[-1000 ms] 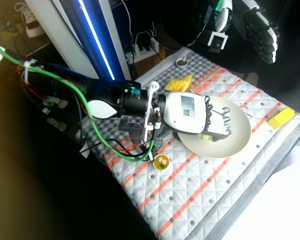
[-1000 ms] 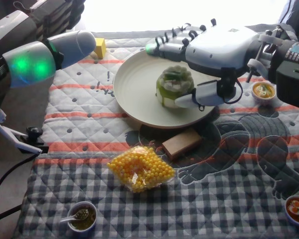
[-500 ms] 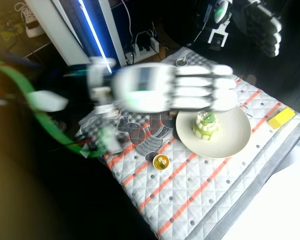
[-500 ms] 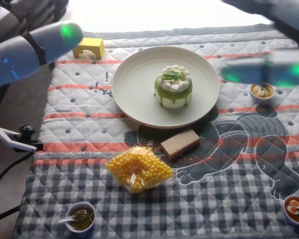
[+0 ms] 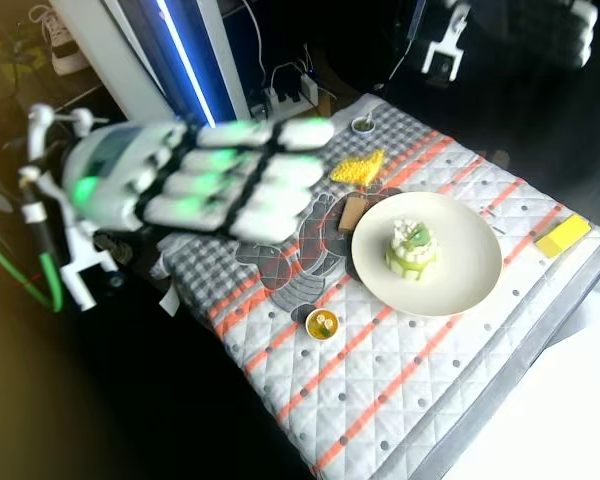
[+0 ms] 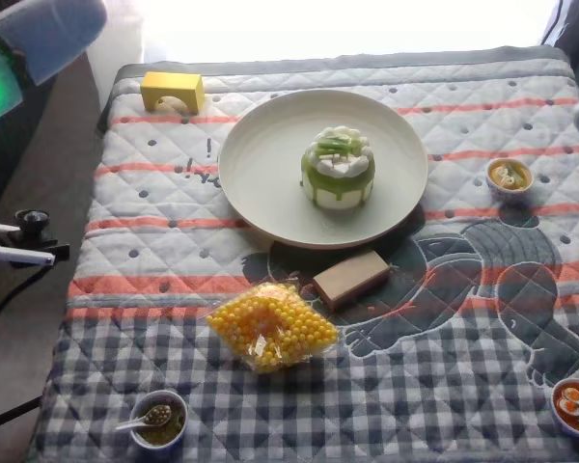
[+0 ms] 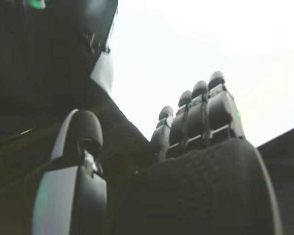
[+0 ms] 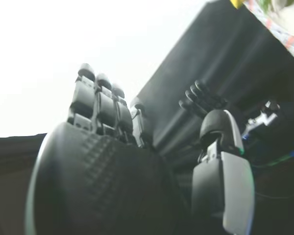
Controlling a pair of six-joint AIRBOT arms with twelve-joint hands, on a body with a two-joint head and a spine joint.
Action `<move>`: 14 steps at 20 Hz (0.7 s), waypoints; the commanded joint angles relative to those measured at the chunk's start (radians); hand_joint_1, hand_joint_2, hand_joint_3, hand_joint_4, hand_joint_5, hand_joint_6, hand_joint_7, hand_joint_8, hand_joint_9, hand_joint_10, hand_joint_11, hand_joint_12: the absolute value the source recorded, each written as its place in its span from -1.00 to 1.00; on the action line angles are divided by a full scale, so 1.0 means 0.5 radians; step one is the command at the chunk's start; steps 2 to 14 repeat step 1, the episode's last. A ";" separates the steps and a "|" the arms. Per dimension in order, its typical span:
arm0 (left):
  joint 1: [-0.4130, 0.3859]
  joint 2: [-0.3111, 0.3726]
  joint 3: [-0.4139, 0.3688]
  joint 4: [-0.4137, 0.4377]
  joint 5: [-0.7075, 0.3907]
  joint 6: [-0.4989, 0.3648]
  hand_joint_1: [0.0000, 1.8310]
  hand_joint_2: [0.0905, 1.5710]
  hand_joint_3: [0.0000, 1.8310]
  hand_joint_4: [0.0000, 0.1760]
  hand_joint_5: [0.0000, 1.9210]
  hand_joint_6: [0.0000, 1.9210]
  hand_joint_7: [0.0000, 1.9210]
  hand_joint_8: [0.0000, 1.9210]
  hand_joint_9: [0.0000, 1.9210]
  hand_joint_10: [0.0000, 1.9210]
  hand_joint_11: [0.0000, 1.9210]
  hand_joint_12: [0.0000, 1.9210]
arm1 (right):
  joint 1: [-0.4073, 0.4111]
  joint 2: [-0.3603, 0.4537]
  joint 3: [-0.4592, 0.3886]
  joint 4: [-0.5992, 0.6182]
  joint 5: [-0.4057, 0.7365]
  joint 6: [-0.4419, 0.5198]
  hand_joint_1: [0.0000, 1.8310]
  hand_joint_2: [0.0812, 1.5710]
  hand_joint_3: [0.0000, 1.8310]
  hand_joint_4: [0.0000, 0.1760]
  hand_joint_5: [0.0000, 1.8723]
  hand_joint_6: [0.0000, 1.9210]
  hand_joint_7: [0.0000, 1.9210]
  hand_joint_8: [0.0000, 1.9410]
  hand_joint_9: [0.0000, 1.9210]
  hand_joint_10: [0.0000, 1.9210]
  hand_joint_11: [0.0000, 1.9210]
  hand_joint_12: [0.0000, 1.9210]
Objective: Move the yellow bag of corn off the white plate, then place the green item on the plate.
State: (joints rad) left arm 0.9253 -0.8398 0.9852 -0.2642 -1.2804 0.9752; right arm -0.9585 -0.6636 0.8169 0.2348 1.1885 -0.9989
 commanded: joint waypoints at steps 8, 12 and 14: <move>0.000 0.010 -0.007 -0.006 -0.322 -0.021 -0.37 0.39 -1.00 0.94 -1.00 -1.00 -1.00 -1.00 -1.00 -1.00 -1.00 -1.00 | -0.007 0.009 -0.012 0.001 0.396 -0.002 -0.59 0.39 -1.00 -0.25 -1.00 -1.00 -1.00 -1.00 -1.00 -1.00 -1.00 -1.00; 0.000 0.010 -0.007 -0.006 -0.322 -0.021 -0.37 0.39 -1.00 0.94 -1.00 -1.00 -1.00 -1.00 -1.00 -1.00 -1.00 -1.00 | -0.007 0.009 -0.012 0.001 0.396 -0.002 -0.59 0.39 -1.00 -0.25 -1.00 -1.00 -1.00 -1.00 -1.00 -1.00 -1.00 -1.00; 0.000 0.010 -0.007 -0.006 -0.322 -0.021 -0.37 0.39 -1.00 0.94 -1.00 -1.00 -1.00 -1.00 -1.00 -1.00 -1.00 -1.00 | -0.007 0.009 -0.012 0.001 0.396 -0.002 -0.59 0.39 -1.00 -0.25 -1.00 -1.00 -1.00 -1.00 -1.00 -1.00 -1.00 -1.00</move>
